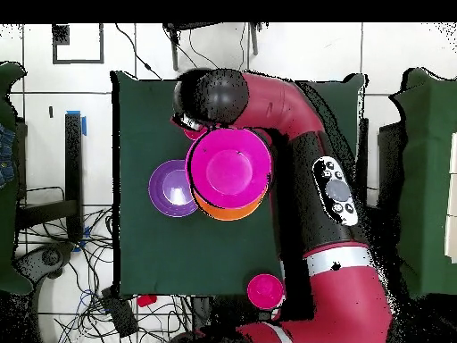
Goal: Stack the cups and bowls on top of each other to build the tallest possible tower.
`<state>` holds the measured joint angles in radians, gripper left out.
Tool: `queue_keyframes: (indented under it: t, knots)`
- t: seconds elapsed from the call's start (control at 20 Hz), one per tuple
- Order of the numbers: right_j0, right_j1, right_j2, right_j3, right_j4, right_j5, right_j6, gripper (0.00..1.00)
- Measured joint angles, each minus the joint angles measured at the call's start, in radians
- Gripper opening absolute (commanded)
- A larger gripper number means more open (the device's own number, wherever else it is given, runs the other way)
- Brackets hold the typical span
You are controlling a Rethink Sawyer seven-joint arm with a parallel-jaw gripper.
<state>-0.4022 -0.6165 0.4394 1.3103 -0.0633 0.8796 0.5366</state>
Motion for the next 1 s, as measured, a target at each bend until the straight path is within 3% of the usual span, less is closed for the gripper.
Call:
queue_keyframes:
  t: [0.4,1.0]
  knots:
    - [0.003,0.005,0.0,0.053,-0.075,-0.012,0.0,1.0]
    - [0.014,0.003,0.0,0.062,-0.101,-0.012,0.0,1.0]
